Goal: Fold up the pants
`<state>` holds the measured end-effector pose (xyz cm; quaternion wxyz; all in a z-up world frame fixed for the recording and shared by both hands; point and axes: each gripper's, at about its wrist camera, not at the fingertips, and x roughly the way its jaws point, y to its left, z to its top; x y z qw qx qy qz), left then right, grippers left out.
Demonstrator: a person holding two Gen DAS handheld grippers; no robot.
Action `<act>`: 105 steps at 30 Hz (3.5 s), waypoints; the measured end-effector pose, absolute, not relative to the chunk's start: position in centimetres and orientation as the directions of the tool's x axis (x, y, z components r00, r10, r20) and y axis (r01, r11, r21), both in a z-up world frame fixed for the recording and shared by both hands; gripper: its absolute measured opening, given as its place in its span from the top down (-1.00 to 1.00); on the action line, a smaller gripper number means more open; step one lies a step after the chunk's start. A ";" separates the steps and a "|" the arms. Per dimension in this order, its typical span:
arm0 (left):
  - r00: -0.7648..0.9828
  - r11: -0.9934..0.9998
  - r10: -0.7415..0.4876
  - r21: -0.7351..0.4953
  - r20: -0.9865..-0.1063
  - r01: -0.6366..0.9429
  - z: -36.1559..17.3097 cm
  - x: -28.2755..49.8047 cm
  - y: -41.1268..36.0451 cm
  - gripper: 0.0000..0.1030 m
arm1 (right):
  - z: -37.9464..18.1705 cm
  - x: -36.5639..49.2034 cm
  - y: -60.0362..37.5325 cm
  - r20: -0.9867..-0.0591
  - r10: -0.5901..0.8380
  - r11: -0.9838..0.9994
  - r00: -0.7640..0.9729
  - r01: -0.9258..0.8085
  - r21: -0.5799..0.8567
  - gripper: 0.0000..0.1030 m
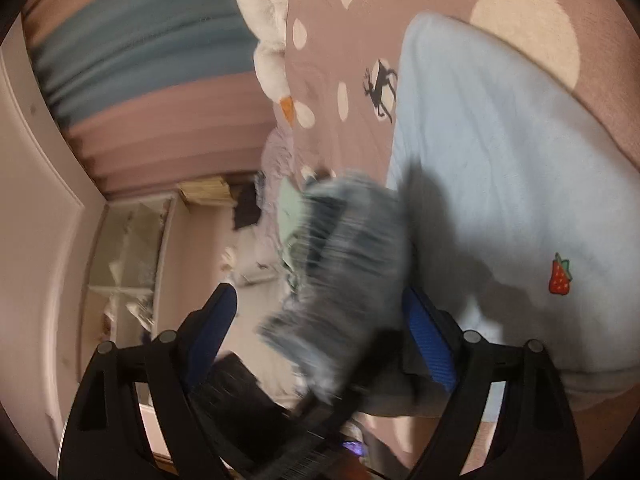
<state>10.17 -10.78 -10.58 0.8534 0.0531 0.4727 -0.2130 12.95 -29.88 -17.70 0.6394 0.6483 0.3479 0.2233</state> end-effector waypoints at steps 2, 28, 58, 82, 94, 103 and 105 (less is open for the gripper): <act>0.469 0.891 -0.305 -0.075 -0.829 0.447 -10.7 9.4 -11.3 -0.33 | -17.7 12.2 -30.3 -0.178 0.732 0.073 0.657 0.184 0.980 -0.69; 0.477 0.925 -0.374 -0.360 -0.796 0.124 -10.4 7.3 2.0 -0.65 | -12.6 11.4 -35.1 -0.578 0.493 0.656 0.651 0.158 0.738 0.46; 0.418 0.892 -0.452 -0.380 -0.789 0.247 -13.2 20.0 -4.8 0.73 | -15.8 12.3 -16.3 -0.775 0.448 0.886 0.445 -0.338 0.318 0.84; 0.451 0.898 -0.431 -0.321 -0.782 0.301 -13.8 9.9 -3.2 0.72 | -14.5 13.2 -30.1 -0.796 0.143 0.987 0.588 -0.028 0.157 0.77; 0.440 0.900 -0.432 -0.350 -0.787 0.258 -14.4 6.7 -1.9 0.67 | -15.5 9.5 -28.5 -0.770 0.179 0.983 0.612 -0.077 0.166 0.46; 0.411 0.811 -0.566 -0.572 -0.715 0.122 -14.9 7.0 2.2 0.12 | -12.0 7.6 -33.3 -0.678 0.339 0.900 0.652 -0.014 0.436 -0.03; 0.406 0.790 -0.587 -0.604 -0.701 0.099 -15.1 7.6 2.7 0.12 | -12.3 7.4 -35.3 -0.666 0.335 0.875 0.667 0.044 0.483 -0.12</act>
